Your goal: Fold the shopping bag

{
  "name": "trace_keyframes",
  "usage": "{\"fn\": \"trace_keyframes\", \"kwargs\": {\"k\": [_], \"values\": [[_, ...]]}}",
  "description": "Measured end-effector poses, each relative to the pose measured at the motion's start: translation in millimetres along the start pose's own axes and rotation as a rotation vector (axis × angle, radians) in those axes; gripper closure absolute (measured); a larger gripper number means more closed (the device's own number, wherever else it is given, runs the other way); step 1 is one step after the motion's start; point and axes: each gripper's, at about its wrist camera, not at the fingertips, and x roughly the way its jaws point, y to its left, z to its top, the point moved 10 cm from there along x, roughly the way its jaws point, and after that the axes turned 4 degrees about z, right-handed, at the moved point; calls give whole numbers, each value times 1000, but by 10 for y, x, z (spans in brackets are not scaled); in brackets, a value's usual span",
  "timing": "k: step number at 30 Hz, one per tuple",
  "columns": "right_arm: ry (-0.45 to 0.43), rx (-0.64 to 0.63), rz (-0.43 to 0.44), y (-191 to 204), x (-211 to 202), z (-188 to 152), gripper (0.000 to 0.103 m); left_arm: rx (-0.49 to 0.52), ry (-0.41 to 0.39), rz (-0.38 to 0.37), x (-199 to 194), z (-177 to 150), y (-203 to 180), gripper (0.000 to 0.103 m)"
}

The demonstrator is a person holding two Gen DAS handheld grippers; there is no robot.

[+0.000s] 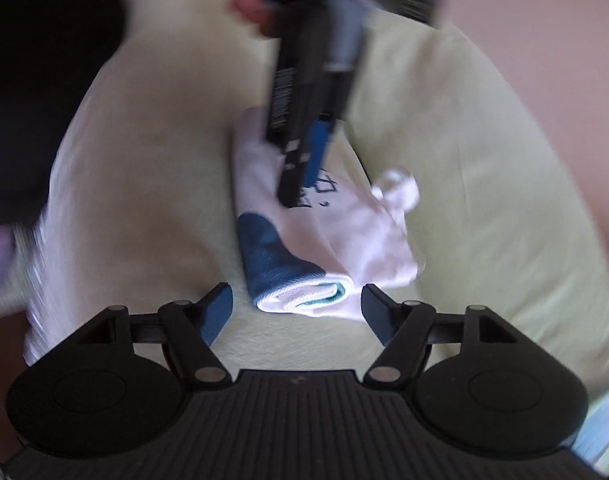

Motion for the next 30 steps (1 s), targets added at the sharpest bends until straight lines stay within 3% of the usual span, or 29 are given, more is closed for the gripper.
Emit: {"fn": "trace_keyframes", "kwargs": {"k": [6, 10, 17, 19, 24, 30], "values": [[-76, -23, 81, -158, 195, -47, 31, 30, 4, -57, 13, 14, 28, 67], [-111, -29, 160, -177, 251, -54, 37, 39, 2, -94, 19, 18, 49, 67], [-80, 97, 326, -260, 395, -81, 37, 16, -25, -113, -10, 9, 83, 67], [-69, 104, 357, -275, 408, -76, 38, 67, -49, -82, -89, 4, 58, 67], [-61, 126, 378, -293, 419, -104, 38, 396, -105, 95, -454, -258, -12, 63], [-64, 146, 379, -315, 429, -105, 38, 689, -98, 141, -655, -676, -129, 58]]}}
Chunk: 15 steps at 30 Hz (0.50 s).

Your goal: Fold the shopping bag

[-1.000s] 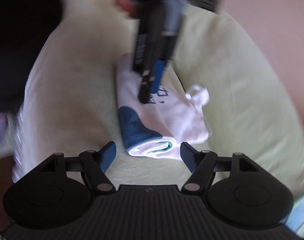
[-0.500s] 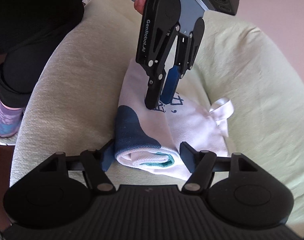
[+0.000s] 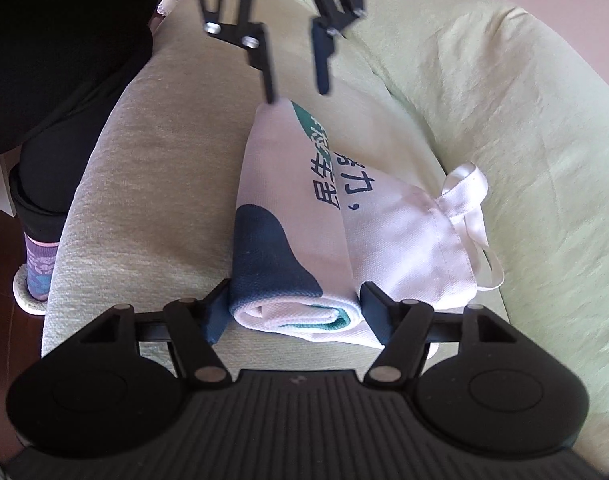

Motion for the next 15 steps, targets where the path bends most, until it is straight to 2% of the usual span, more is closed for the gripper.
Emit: {"fn": "trace_keyframes", "kwargs": {"k": [1, 3, 8, 10, 15], "values": [[0, 5, 5, -10, -1, 2, 38, 64, 3, 20, 23, -43, -57, 58], [0, 2, 8, -23, 1, 8, 38, 121, 11, 67, 99, -73, -107, 57], [1, 23, -1, -38, -5, 10, 38, 163, -25, 96, 317, -79, -148, 52], [-5, 20, -14, -29, 0, 7, 38, 190, -64, 103, 382, -93, -132, 50], [-20, 29, -45, -40, 20, 2, 38, 102, -101, -11, 465, -79, -1, 51]]}}
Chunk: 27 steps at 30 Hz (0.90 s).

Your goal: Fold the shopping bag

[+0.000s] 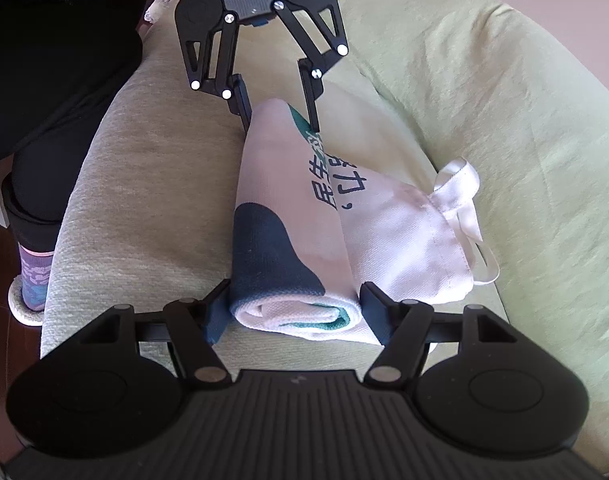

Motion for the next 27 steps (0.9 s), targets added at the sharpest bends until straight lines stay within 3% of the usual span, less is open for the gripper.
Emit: {"fn": "trace_keyframes", "kwargs": {"k": [3, 7, 14, 20, 27], "values": [[-12, 26, -26, -17, 20, 1, 40, -122, -15, -104, 45, -14, 143, 51], [3, 273, -2, -199, 26, 19, 44, -376, -18, -256, 109, -9, 419, 51], [19, 468, 78, -295, -68, 50, 49, -448, 2, -324, -1, 60, 470, 52], [18, 624, 209, -153, -249, 63, 49, -526, 11, -442, -190, 152, 364, 52], [-18, 946, 355, -374, -220, -120, 49, -676, 125, -517, 47, 166, 564, 50]]}}
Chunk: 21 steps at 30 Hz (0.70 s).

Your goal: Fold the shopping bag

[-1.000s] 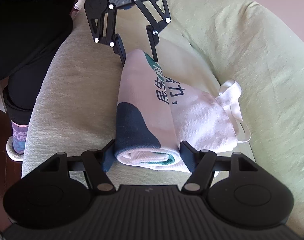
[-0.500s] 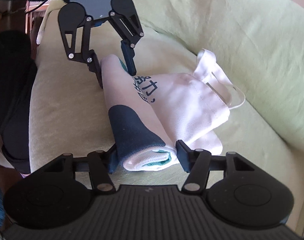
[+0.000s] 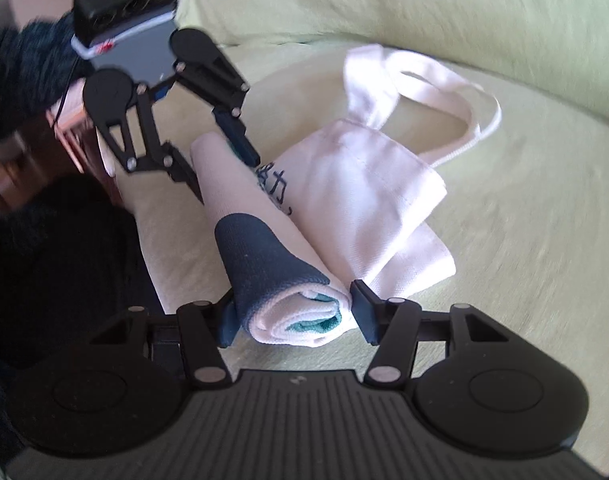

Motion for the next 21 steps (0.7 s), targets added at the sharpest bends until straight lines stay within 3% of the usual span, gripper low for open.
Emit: {"fn": "trace_keyframes", "kwargs": {"k": [6, 11, 13, 17, 19, 21], "values": [[-6, 307, 159, -330, -9, 19, 51, -106, 0, 39, -83, 34, 163, 47], [-38, 519, 243, -523, -27, -17, 53, -107, -52, 189, -368, 41, 238, 48], [-44, 583, 262, -579, -24, -36, 53, -76, -91, 281, -563, 21, 206, 54], [-48, 712, 284, -675, -28, -77, 54, 6, -183, 244, -751, 85, -88, 54], [-50, 775, 286, -715, -24, -91, 55, 46, -185, 224, -663, 105, -252, 53], [-54, 819, 284, -733, -5, -133, 55, 81, -162, 262, -467, 117, -298, 53]]}}
